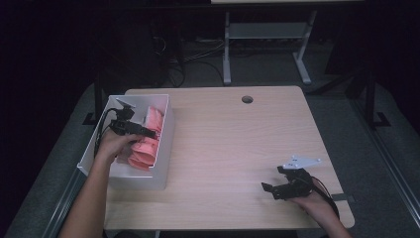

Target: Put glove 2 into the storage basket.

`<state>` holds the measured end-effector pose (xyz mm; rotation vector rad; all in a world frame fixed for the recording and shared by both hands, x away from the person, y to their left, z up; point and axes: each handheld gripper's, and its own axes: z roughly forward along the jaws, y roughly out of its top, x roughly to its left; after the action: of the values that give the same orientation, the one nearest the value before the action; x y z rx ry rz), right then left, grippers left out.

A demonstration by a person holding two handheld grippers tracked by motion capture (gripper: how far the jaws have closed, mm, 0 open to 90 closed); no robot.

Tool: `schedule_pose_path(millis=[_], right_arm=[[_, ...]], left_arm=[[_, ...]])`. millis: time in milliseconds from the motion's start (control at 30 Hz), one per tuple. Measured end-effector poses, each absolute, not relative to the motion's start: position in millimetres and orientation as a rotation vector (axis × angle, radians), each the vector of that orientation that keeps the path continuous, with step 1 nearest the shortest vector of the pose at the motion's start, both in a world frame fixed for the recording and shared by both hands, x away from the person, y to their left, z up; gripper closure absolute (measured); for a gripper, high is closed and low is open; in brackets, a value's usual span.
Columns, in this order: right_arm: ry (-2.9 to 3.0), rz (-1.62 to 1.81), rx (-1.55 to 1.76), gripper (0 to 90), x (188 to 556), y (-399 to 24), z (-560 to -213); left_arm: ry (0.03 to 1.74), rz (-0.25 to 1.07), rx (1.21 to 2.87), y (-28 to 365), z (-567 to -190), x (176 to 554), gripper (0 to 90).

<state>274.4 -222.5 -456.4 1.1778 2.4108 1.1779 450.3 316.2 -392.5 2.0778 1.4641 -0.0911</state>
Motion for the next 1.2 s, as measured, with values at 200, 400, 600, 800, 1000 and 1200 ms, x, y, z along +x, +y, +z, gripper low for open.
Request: schedule_pose_path(millis=[200, 400, 600, 800, 1000, 1200], right_arm=[[2.413, 1.18, 1.177, 10.5, 274.8, -221.9, -456.6], [2.411, 1.178, 1.184, 10.5, 274.6, -223.3, -456.7], [2.407, 1.185, 1.193, 10.5, 276.8, -226.1, -457.6], [2.408, 1.184, 1.191, 10.5, 275.9, -224.9, -456.8], [2.413, 1.18, 1.184, 10.5, 276.3, -223.3, -456.7], [2.413, 1.177, 1.184, 10.5, 275.7, -223.4, -456.3]], left_arm=[[1.454, -0.039, 2.071, 320.1, -385.2, 446.5, 17.3], [1.436, 0.009, 2.052, 324.7, -369.5, 442.4, 16.6], [1.408, 0.066, 2.039, 331.4, -349.6, 435.1, 16.6], [1.338, 0.118, 2.048, 330.9, -329.9, 422.5, 16.6], [1.247, 0.156, 2.064, 316.0, -310.7, 413.3, 16.7], [1.152, 0.167, 2.082, 290.4, -299.3, 406.4, 16.6]])
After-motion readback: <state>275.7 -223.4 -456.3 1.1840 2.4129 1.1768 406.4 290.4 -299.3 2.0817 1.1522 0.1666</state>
